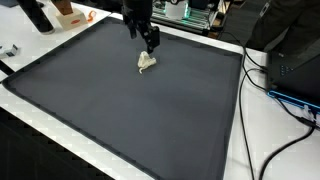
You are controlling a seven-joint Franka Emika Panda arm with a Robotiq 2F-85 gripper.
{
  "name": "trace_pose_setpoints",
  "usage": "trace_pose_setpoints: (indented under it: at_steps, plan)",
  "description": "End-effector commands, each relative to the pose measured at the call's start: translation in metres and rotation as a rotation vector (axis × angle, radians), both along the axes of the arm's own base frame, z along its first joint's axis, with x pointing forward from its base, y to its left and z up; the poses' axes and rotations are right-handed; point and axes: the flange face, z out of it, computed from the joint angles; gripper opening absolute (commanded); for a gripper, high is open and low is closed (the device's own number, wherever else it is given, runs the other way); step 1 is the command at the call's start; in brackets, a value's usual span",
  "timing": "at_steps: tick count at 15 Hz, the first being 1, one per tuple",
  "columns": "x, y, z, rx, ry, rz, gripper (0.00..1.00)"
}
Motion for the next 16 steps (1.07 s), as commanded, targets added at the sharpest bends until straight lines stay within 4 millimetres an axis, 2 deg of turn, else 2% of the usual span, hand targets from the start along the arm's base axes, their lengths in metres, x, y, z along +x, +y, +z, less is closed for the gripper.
trace_pose_setpoints:
  at_steps: [1, 8, 10, 11, 16]
  plan:
    - [-0.016, -0.016, 0.022, 0.045, -0.048, -0.094, 1.00]
    - [-0.031, -0.036, 0.058, 0.060, -0.099, -0.170, 1.00]
    - [-0.034, -0.035, 0.069, 0.050, -0.137, -0.099, 1.00]
    - [-0.020, -0.034, 0.062, 0.044, -0.103, -0.128, 1.00]
    - [-0.025, -0.033, 0.072, 0.050, -0.126, -0.110, 1.00]
